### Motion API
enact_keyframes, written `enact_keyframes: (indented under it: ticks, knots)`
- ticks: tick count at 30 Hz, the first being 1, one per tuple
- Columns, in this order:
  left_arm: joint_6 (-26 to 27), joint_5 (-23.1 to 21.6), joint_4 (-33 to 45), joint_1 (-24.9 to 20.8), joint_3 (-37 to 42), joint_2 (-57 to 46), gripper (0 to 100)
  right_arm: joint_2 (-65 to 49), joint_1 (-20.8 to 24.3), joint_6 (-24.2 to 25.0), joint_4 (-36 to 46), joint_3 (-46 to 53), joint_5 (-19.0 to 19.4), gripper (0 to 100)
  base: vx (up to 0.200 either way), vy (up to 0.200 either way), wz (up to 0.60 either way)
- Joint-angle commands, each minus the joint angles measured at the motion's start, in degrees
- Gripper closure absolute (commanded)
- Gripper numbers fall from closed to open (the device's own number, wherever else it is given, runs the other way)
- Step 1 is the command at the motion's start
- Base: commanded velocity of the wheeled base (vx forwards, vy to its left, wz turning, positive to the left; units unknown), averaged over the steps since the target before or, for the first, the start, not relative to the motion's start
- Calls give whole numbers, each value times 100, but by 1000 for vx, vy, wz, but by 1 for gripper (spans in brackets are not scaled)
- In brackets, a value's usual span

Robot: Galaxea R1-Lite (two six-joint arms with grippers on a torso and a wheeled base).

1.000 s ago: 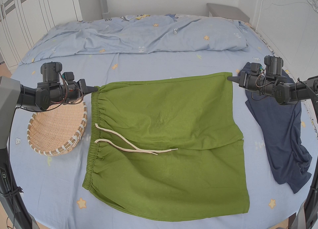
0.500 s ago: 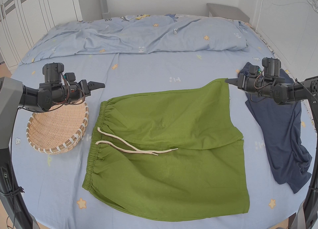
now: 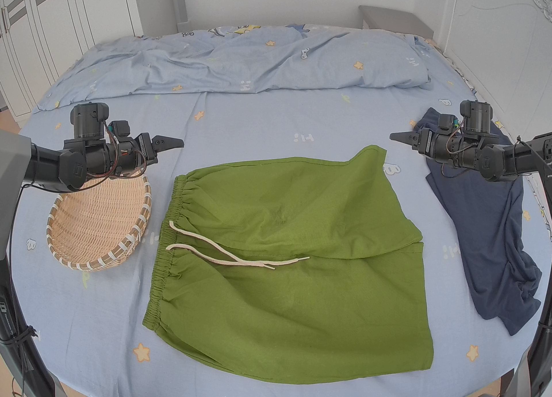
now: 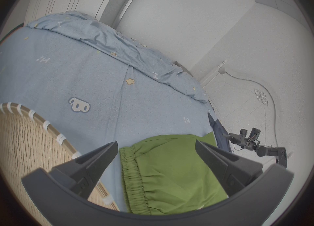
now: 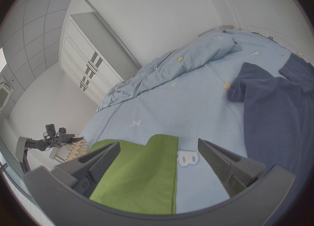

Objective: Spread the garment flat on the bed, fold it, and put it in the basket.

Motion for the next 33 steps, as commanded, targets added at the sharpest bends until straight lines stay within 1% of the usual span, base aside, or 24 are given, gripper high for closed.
enact_keyframes:
  ticks: [1, 3, 4, 6, 7, 8, 9, 12, 15, 16, 17, 19, 20, 21, 23, 24, 25, 29, 31, 33]
  knots:
    - [-416, -9, 12, -66, 525, -838, 0, -1104, -101, -7, -12, 1149, -47, 0, 0, 0, 0]
    - [-759, -9, 29, -180, 797, -1110, 0, -1508, -101, -7, -12, 1729, -21, 0, 0, 0, 0]
    - [-1014, -9, 12, -268, 1140, -1348, 0, -1833, -93, -16, -29, 2212, -30, 0, 0, 0, 0]
    - [-1251, -79, -6, -303, 1782, -1734, 0, -2290, -93, -34, -56, 2942, -21, 0, 0, 0, 0]
    - [-1286, -88, -6, -303, 2080, -1884, 0, -2475, -84, -16, -65, 3249, -12, 0, 0, 0, 0]
    - [-1286, -88, -6, -303, 2080, -1884, 0, -2475, -84, -16, -65, 3249, -12, 0, 0, 0, 0]
    - [-1313, -150, -15, -294, 2775, -2174, 0, -2879, -57, 2, -82, 3882, -21, 0, 0, 0, 0]
    - [-1348, -290, -6, -259, 3671, -2569, 0, -3319, -40, 2, -82, 4656, -30, 0, 0, 0, 0]
    - [-1462, -580, -15, -207, 4524, -3026, 0, -3732, 4, 2, -126, 5315, -21, 0, 0, 0, 0]
    - [-1462, -598, -15, -198, 4568, -3053, 0, -3741, 4, 2, -135, 5341, -21, 0, 0, 0, 0]
    - [-1488, -800, -15, -84, 4990, -3369, 0, -3934, 30, 10, -232, 5640, -30, 0, 0, 0, 0]
    - [-1488, -1081, -6, 40, 5447, -3782, 0, -4136, 39, 10, -346, 5913, -30, 0, 0, 0, 0]
    - [-1488, -1125, -6, 48, 5517, -3835, 0, -4171, 39, 10, -363, 5948, -30, 0, 0, 0, 0]
    - [-1471, -1363, -15, 110, 5860, -4090, 0, -4338, 48, 10, -399, 6132, -30, 0, 0, 0, 0]
    - [-1436, -1538, -15, 154, 6229, -4345, 0, -4540, 92, 10, -407, 6308, -21, 0, 0, 0, 0]
    - [-1436, -1538, -15, 154, 6229, -4345, 0, -4540, 92, 10, -407, 6308, -21, 0, 0, 0, 0]
    - [-1418, -1582, -15, 154, 6554, -4564, 0, -4707, 180, 19, -407, 6457, -30, 0, 0, 0, 0]
    - [-1374, -1591, -102, 127, 6923, -4617, 0, -4787, 241, 10, -407, 6598, -3, 0, 0, 0, 0]
    - [-1242, -1591, -173, 110, 7081, -4468, 0, -4787, 364, 10, -407, 6642, -3, 0, 0, 0, 0]
    - [-935, -1574, -226, 154, 7152, -4002, 0, -4778, 479, 10, -407, 6704, -3, 0, 0, 0, 0]
